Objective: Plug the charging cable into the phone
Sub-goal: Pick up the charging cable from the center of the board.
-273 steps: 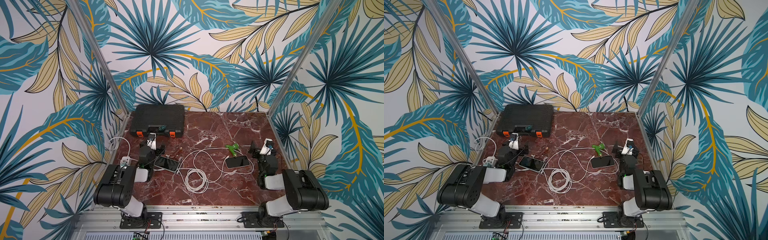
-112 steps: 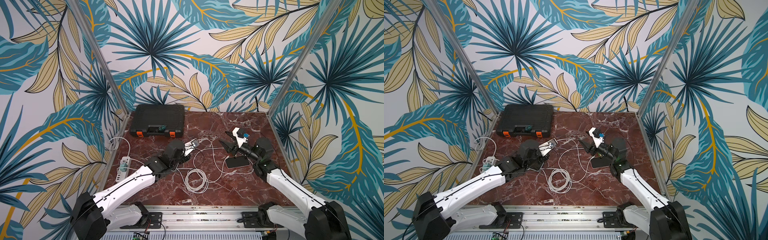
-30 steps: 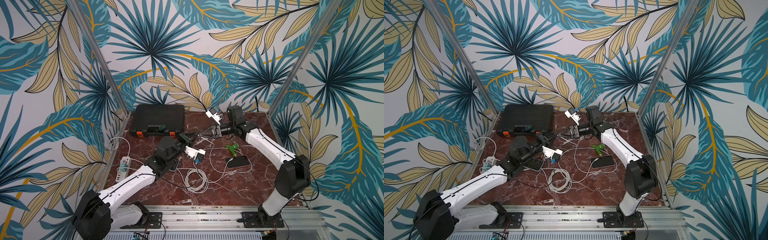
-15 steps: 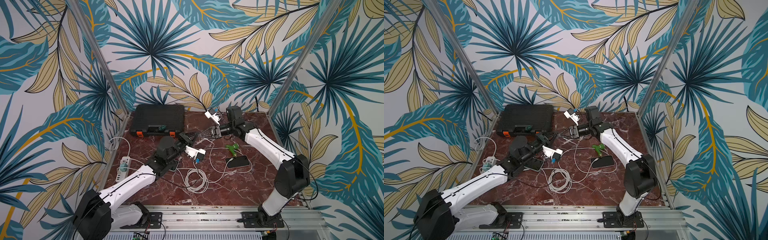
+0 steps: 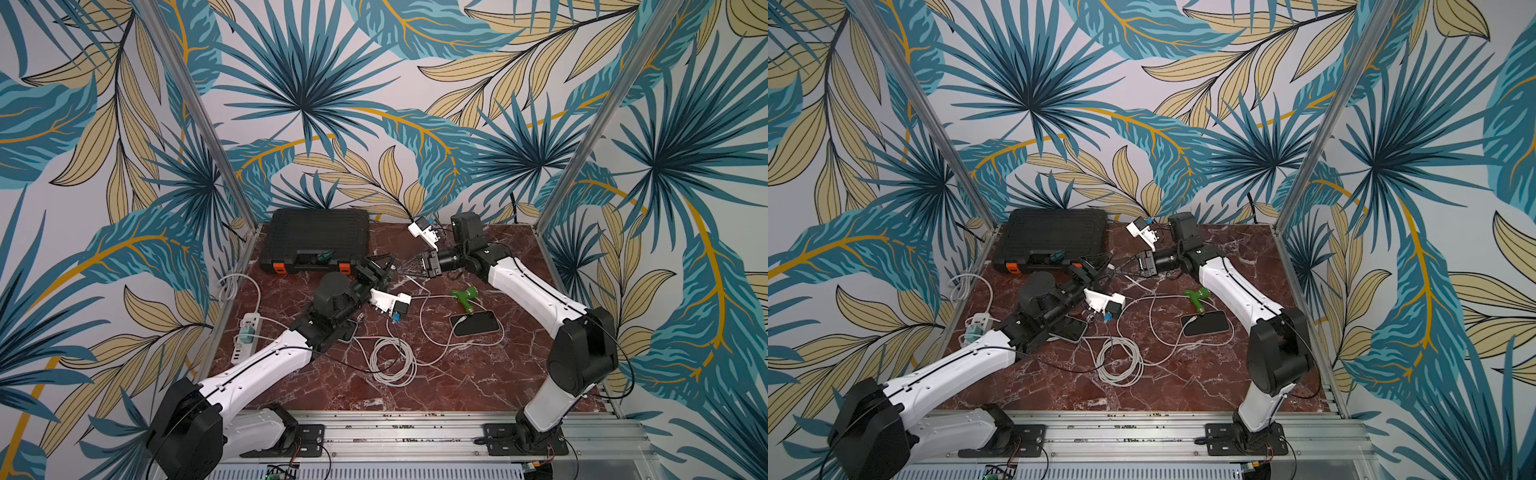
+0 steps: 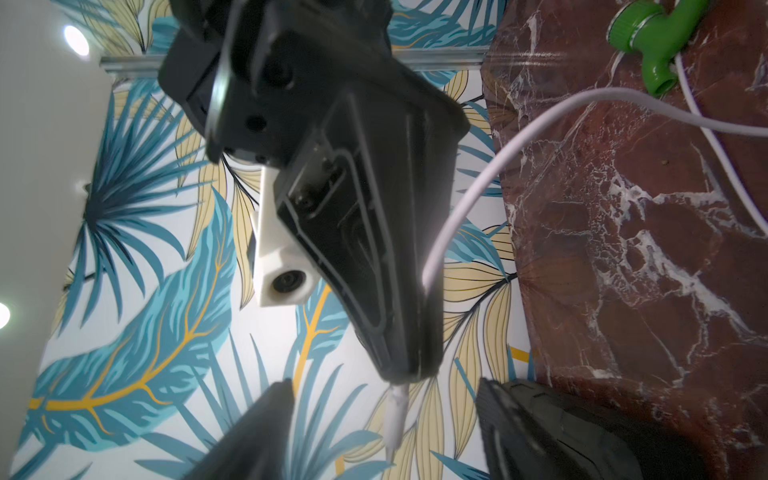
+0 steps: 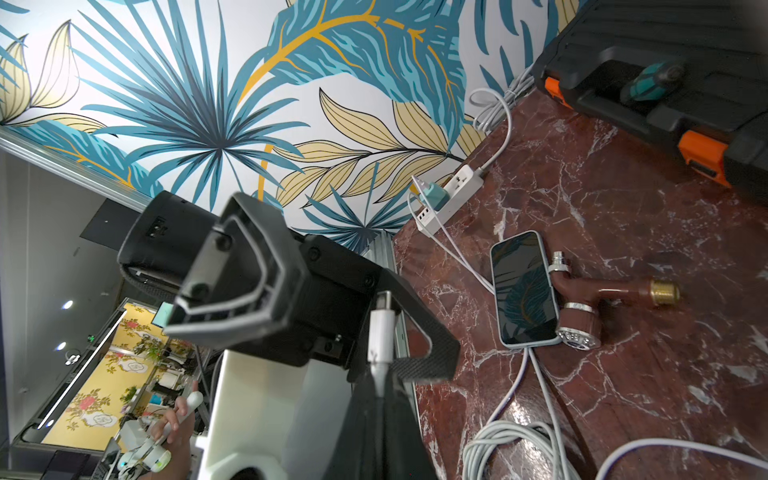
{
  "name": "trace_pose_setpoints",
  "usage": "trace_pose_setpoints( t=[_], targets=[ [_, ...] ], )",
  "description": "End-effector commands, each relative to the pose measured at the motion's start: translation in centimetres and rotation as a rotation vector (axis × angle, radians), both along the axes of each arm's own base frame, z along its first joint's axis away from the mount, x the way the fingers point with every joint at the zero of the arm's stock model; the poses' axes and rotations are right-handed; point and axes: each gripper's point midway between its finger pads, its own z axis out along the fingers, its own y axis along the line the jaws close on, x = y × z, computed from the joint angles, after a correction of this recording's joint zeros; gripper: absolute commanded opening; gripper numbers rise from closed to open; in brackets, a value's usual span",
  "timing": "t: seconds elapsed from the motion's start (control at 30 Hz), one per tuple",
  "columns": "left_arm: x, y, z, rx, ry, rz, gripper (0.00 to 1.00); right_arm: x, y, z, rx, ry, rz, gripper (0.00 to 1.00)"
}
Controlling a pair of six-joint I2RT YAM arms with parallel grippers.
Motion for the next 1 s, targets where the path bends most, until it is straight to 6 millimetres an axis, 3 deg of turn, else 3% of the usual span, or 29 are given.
trace_pose_setpoints(
  t=[0.0, 0.1, 0.17, 0.2, 0.3, 0.4, 0.47, 0.57, 0.67, 0.87, 0.97],
  targets=[
    [0.9, 3.9, 0.8, -0.289, 0.164, 0.221, 1.00, 1.3, -1.1, 0.3, -0.015, -0.082, -0.093, 0.00],
    [0.3, 8.8, 2.4, -0.753, 0.316, 0.422, 1.00, 3.5, -2.6, 0.4, -0.020, -0.153, -0.239, 0.00],
    [-1.2, 11.8, 1.5, -1.109, 0.543, 0.525, 1.00, 4.3, -3.5, 0.5, -0.013, -0.212, -0.321, 0.00],
    [-2.1, 12.1, 1.1, -1.240, 0.676, 0.518, 1.00, 4.6, -4.0, 0.7, -0.008, -0.254, -0.363, 0.00],
    [-4.8, 9.6, 0.4, -1.560, 1.117, 0.332, 1.00, 3.9, -5.1, 0.9, 0.038, -0.366, -0.422, 0.00],
    [-6.3, 6.5, 2.7, -1.767, 1.420, 0.023, 0.99, 1.9, -6.5, 1.6, 0.140, -0.508, -0.456, 0.00],
    [-6.5, 4.7, 4.5, -1.805, 1.550, -0.140, 0.92, 0.4, -7.2, 1.9, 0.201, -0.581, -0.465, 0.00],
    [-6.4, 1.4, 6.6, -1.708, 1.726, -0.304, 0.79, -1.6, -7.8, 1.8, 0.261, -0.641, -0.445, 0.00],
    [-5.2, -0.4, 5.5, -1.645, 1.809, -0.269, 0.65, -3.4, -8.3, 2.4, 0.310, -0.689, -0.421, 0.00],
    [-4.7, -2.1, 4.2, -1.572, 1.872, -0.270, 0.62, -4.6, -8.2, 2.2, 0.322, -0.679, -0.377, 0.00],
    [-4.8, -2.5, 4.3, -1.571, 1.863, -0.277, 0.55, -4.6, -7.9, 2.0, 0.316, -0.665, -0.359, 0.00]
  ],
)
